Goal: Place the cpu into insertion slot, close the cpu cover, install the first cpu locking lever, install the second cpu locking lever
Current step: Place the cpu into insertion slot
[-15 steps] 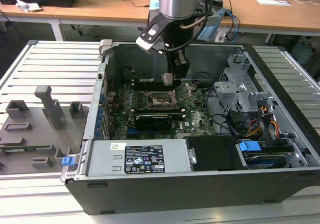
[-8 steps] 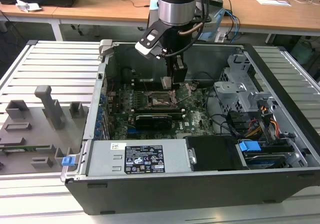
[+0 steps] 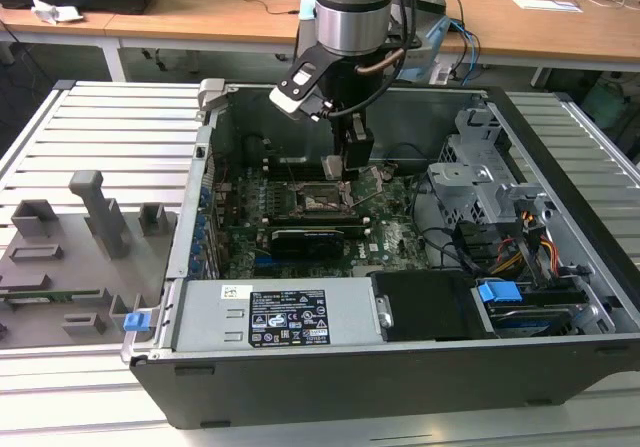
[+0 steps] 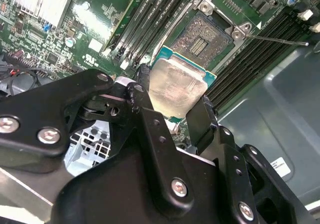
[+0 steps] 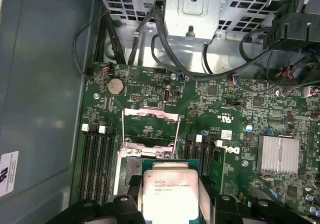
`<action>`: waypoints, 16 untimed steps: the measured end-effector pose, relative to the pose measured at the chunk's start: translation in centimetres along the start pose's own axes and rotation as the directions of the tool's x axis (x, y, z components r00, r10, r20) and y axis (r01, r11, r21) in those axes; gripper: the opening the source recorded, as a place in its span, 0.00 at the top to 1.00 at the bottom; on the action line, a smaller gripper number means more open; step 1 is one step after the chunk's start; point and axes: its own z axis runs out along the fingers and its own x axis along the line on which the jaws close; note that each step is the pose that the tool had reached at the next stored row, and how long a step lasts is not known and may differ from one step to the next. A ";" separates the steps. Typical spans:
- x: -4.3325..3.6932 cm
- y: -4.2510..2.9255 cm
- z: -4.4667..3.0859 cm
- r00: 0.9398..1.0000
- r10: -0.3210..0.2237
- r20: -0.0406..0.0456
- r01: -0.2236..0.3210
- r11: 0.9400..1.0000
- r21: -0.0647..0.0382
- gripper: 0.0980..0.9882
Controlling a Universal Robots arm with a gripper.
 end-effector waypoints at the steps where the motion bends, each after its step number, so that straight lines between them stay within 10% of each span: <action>1: 0.00 -0.01 0.12 1.000 0.003 0.000 -0.003 1.000 0.000 0.51; 16: 0.25 -0.83 1.41 1.000 0.016 0.001 -0.016 1.000 0.000 0.51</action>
